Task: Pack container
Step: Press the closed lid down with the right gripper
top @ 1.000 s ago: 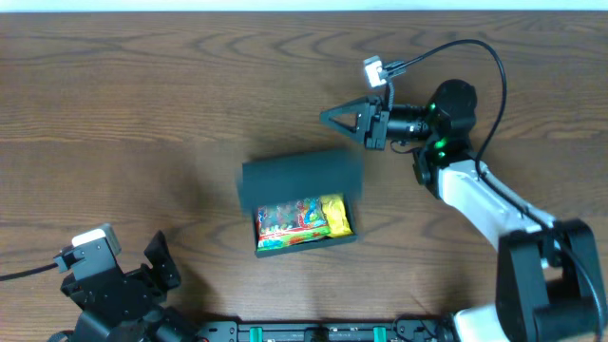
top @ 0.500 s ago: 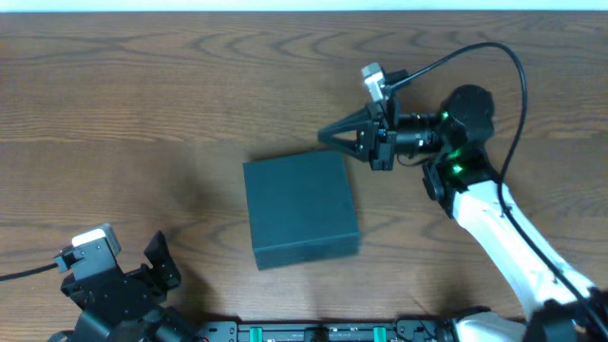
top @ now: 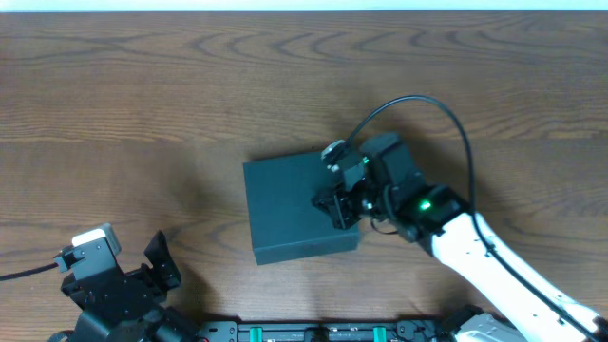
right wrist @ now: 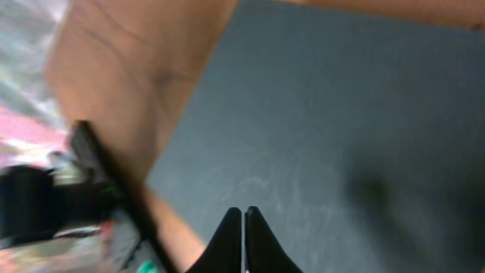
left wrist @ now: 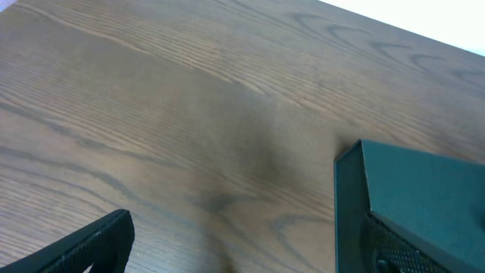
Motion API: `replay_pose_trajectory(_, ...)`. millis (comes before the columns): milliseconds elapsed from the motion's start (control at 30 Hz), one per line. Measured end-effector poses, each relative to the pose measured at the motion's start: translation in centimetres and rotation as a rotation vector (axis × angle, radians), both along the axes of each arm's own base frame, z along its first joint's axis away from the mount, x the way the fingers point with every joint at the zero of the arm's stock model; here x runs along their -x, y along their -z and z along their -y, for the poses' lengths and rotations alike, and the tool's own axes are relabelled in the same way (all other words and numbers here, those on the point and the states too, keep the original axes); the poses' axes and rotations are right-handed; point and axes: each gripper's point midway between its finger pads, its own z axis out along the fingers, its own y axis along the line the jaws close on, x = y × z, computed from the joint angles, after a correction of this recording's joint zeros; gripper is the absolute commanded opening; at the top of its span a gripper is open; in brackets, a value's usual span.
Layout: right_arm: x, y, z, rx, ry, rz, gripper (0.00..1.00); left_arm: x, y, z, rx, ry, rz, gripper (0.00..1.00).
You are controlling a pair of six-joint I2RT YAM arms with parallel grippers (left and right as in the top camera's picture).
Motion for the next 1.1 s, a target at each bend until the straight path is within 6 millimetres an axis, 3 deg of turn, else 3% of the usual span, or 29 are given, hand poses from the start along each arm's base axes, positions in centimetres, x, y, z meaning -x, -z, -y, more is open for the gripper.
replay_pose_trajectory(100, -0.1, 2.6, -0.4, 0.034, 0.011, -0.006, 0.06, 0.0, 0.0, 0.0, 0.000, 0.000, 0.001, 0.95)
replay_pose_trajectory(200, 0.9, 6.1, -0.1, 0.089, 0.036, -0.120, 0.02, 0.0, 0.0, 0.0, 0.000, 0.000, 0.000, 0.95)
replay_pose_trajectory(767, 1.6, 6.7, -3.4, 0.110, 0.147, -0.235, 0.02, 0.0, 0.0, 0.0, 0.001, 0.000, 0.000, 0.95)
replay_pose_trajectory(900, 3.6, 6.1, -4.2, 0.131, 0.122, -0.210, 0.02, 0.0, 0.0, 0.0, 0.000, 0.000, 0.000, 0.95)
replay_pose_trajectory(1100, 7.6, 6.0, -3.5, 0.175, 0.066, -0.253, 0.02, 0.0, 0.0, 0.0, 0.000, 0.000, 0.000, 0.95)
